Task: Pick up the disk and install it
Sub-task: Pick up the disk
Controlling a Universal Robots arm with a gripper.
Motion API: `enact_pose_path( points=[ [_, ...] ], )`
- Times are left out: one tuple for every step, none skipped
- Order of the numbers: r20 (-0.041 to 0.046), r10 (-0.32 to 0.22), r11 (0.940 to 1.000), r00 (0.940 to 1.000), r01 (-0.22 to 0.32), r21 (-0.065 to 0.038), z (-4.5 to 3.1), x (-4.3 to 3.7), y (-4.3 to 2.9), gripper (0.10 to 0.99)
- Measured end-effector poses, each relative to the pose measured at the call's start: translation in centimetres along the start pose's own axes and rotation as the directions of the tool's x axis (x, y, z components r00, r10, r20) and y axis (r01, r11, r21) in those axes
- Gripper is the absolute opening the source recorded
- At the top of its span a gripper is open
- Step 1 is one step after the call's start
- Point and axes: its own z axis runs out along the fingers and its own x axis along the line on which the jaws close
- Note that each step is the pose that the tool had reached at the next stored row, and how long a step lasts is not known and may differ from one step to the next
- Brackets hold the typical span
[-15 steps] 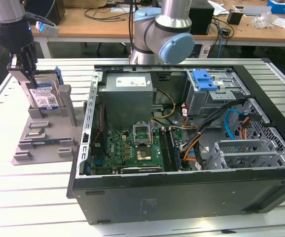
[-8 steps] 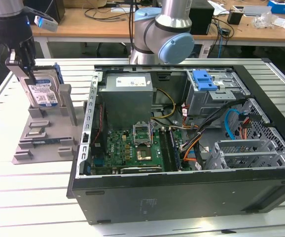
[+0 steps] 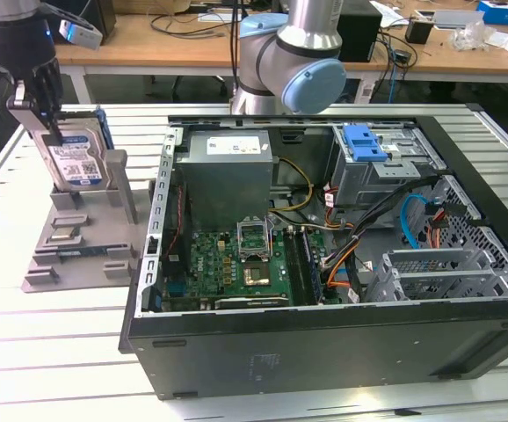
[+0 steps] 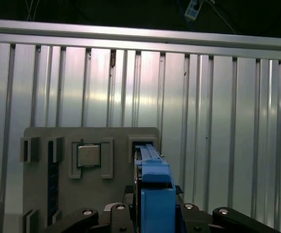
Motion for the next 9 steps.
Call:
enact_pose_path(
  points=[
    [0.0000,0.000,1.0000,1.0000,0.000,0.000,-0.10,-0.03,0.00,0.369],
    [0.0001,0.000,1.0000,1.0000,0.000,0.000,-0.25,-0.06,0.01,0.369],
    [0.0001,0.000,1.0000,1.0000,0.000,0.000,-0.36,-0.08,0.01,0.369],
    [0.0000,0.000,1.0000,1.0000,0.000,0.000,-0.58,-0.13,0.02,0.369],
    [0.0000,0.000,1.0000,1.0000,0.000,0.000,-0.71,-0.15,0.02,0.369],
    [0.0000,0.000,1.0000,1.0000,0.000,0.000,-0.83,-0.17,0.03,0.369],
    [0.0000,0.000,1.0000,1.0000,0.000,0.000,-1.03,-0.21,0.03,0.369],
    [0.0000,0.000,1.0000,1.0000,0.000,0.000,-1.15,-0.24,0.04,0.369],
    [0.0000,0.000,1.0000,1.0000,0.000,0.000,-1.36,-0.28,0.04,0.369]
  ],
)
